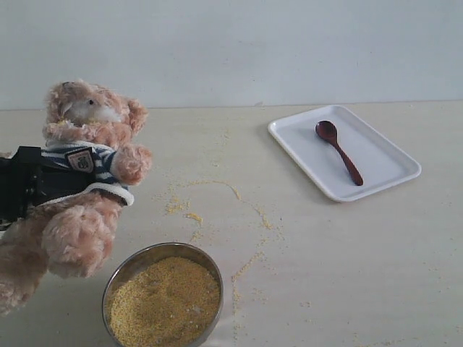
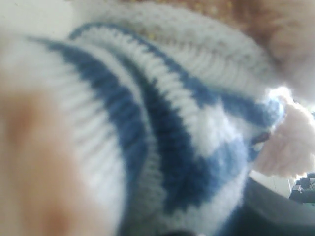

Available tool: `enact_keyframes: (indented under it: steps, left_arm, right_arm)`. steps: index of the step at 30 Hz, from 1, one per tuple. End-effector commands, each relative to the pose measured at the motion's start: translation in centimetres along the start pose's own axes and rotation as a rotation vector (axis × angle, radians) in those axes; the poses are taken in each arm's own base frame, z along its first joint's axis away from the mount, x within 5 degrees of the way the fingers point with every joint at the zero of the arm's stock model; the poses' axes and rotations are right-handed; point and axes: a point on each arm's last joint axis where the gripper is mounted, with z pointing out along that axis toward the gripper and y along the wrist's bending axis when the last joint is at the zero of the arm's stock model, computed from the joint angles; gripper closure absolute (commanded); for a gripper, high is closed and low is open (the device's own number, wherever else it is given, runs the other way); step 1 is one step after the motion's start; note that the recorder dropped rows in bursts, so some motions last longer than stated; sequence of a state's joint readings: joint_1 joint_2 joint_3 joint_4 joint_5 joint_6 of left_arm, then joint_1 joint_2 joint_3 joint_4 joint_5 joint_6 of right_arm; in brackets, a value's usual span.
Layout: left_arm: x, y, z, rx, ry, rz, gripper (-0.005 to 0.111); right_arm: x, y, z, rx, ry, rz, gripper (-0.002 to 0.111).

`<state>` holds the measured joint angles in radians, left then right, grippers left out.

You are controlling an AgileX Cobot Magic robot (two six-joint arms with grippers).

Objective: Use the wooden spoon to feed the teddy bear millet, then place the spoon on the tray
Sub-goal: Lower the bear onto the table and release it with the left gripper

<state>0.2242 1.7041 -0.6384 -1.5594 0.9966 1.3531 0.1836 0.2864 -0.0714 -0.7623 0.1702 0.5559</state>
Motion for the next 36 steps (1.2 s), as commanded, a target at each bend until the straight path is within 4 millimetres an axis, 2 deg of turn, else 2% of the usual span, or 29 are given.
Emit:
enact_keyframes:
  steps: [1, 5, 13, 30, 36]
  left_arm:
    - [-0.34, -0.45, -0.02, 0.029, -0.015, 0.011, 0.102]
    - [-0.34, -0.45, -0.02, 0.029, -0.015, 0.011, 0.102]
    - [-0.35, -0.45, -0.02, 0.029, -0.017, 0.024, 0.102]
    - [-0.35, -0.45, -0.02, 0.029, -0.017, 0.027, 0.102]
    - [-0.37, -0.37, -0.02, 0.020, -0.019, 0.040, 0.102]
  right_arm:
    - [1.56, 0.27, 0.23, -0.001, 0.052, 0.032, 0.108]
    - [2.20, 0.27, 0.27, 0.009, 0.084, 0.074, 0.108]
    - [2.11, 0.33, 0.28, 0.005, 0.074, 0.144, 0.108]
    - [2.30, 0.29, 0.27, 0.012, 0.087, 0.148, 0.108]
    - [2.07, 0.09, -0.60, 0.030, -0.011, 0.163, 0.108]
